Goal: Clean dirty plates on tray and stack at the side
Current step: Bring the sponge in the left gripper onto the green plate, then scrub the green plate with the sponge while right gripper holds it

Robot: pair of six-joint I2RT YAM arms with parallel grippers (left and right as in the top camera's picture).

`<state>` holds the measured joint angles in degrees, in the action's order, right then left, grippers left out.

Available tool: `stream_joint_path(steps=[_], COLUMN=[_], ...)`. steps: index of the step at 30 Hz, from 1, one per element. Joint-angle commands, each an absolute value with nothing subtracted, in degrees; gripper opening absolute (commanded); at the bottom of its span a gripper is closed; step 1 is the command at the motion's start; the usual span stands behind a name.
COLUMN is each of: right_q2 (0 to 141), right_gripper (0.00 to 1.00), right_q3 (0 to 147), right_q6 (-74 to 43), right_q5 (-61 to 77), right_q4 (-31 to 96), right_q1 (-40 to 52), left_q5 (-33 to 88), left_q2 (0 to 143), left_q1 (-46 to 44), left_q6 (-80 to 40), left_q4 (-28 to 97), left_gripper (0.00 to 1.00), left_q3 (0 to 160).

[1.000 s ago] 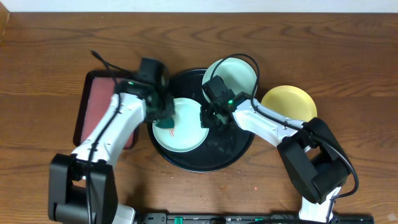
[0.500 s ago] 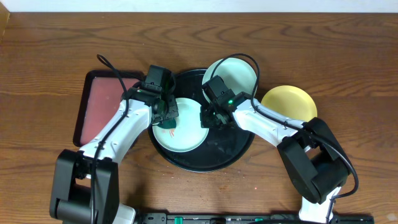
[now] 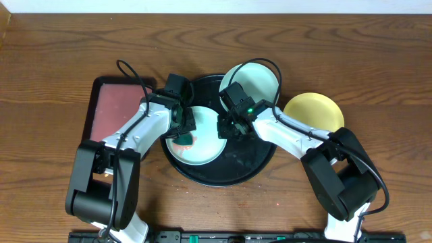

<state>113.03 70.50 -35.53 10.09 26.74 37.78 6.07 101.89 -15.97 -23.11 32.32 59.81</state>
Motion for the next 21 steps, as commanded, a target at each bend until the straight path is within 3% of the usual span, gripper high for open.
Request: stream_joint_path(steps=[1,8,15,21], right_q2=[113.65,113.65,113.65,113.65], right_gripper=[0.01,0.01,0.01,0.01], right_q3=[71.61,71.61,71.61,71.61], right_q6=[-35.53,-35.53,-35.53,-35.53], right_q5=[9.93,9.93,9.93,9.93], right_q4=[26.79,26.79,26.76,26.76], right_q1=[37.43,37.43,37.43,37.43], left_q5=[17.58,20.73,2.61,1.30], left_q2=[104.27,104.27,104.25,103.98], left_q1=[-17.34,-17.21,-15.86,-15.70], left_q6=[-15.05,-7.64,-24.03,-26.24], left_q4=[33.06,31.24,32.97,39.22], left_gripper=[0.08,0.07,0.08,0.07], left_q3=[59.27,59.31,61.52,63.66])
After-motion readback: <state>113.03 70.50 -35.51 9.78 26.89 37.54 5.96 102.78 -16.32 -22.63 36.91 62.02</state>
